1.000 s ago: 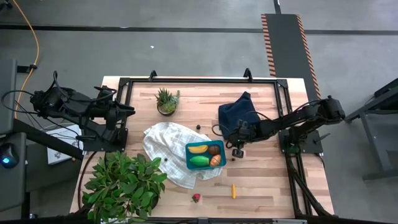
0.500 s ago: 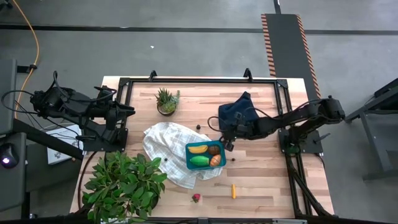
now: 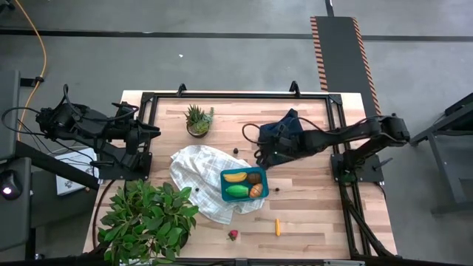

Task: Pick and placing Produce into tupperware
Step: Put the red cherry into the blue bin

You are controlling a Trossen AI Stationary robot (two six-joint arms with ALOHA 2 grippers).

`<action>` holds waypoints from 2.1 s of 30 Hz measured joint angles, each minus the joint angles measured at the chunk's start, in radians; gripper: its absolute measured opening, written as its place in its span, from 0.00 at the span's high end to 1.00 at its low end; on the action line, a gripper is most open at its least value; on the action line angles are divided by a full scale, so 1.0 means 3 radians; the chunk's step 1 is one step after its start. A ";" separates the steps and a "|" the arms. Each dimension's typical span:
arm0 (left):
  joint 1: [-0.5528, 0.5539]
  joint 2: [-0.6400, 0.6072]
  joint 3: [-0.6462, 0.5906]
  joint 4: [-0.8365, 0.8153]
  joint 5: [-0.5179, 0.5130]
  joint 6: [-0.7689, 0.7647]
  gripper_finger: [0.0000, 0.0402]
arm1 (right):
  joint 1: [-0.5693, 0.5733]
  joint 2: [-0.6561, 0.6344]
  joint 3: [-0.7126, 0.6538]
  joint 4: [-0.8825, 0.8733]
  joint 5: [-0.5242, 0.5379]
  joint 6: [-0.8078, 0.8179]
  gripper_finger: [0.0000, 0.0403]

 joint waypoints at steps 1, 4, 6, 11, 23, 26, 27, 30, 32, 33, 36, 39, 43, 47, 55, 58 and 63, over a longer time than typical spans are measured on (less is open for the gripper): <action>0.0000 0.0001 0.0000 0.0000 0.0000 0.0000 0.72 | -0.0012 -0.0008 0.0063 -0.0048 0.0000 -0.0040 0.85; 0.0001 0.0001 0.0000 0.0000 0.0000 0.0000 0.72 | -0.0048 -0.0065 0.0240 -0.0138 0.0012 -0.0128 0.85; 0.0001 0.0001 0.0000 0.0000 0.0000 0.0000 0.72 | -0.0077 -0.0126 0.0333 -0.0150 0.0024 -0.0172 0.85; 0.0001 0.0000 0.0000 -0.0001 0.0000 0.0000 0.72 | -0.0170 -0.0346 0.0446 -0.0159 0.0020 -0.0170 0.85; 0.0000 0.0000 0.0001 -0.0002 0.0000 0.0001 0.72 | -0.0254 -0.0960 0.0460 0.0203 -0.0425 -0.0161 0.85; 0.0000 0.0000 0.0000 -0.0001 0.0000 0.0001 0.72 | -0.0254 -0.1078 0.0459 0.0469 -0.0709 -0.0160 0.85; 0.0000 0.0001 0.0000 -0.0001 0.0000 0.0001 0.72 | -0.0254 -0.1115 0.0459 0.0557 -0.0807 -0.0164 0.85; 0.0000 0.0001 0.0000 -0.0001 0.0000 0.0001 0.72 | -0.0254 -0.1189 0.0459 0.0795 -0.1013 -0.0142 0.85; 0.0001 0.0001 0.0000 0.0000 0.0000 0.0001 0.72 | -0.0254 -0.1211 0.0459 0.0909 -0.1142 -0.0135 0.85; 0.0001 0.0001 0.0000 -0.0001 0.0000 0.0001 0.72 | -0.0254 -0.1216 0.0459 0.0948 -0.1218 -0.0135 0.85; 0.0000 0.0001 0.0000 0.0000 0.0000 0.0001 0.72 | -0.0254 -0.1208 0.0459 0.1049 -0.1406 -0.0096 0.85; 0.0001 0.0001 0.0001 0.0000 -0.0001 0.0001 0.72 | -0.0254 -0.1136 0.0457 0.1156 -0.1589 -0.0042 0.85; 0.0000 0.0001 0.0000 0.0001 0.0000 0.0001 0.72 | -0.0254 -0.0999 0.0456 0.1287 -0.1820 0.0032 0.85; 0.0001 0.0001 0.0000 0.0004 -0.0001 0.0001 0.72 | -0.0254 -0.0843 0.0455 0.1279 -0.2081 0.0077 0.85; 0.0000 0.0001 0.0001 0.0004 -0.0001 0.0001 0.72 | -0.0235 -0.0639 0.0455 0.1251 -0.2366 0.0217 0.85; 0.0000 0.0001 0.0000 0.0005 -0.0001 0.0000 0.72 | -0.0207 -0.0598 0.0455 0.1212 -0.2366 0.0217 0.85; 0.0001 0.0001 0.0000 0.0005 -0.0001 0.0000 0.72 | -0.0155 -0.0509 0.0455 0.1075 -0.2368 0.0212 0.85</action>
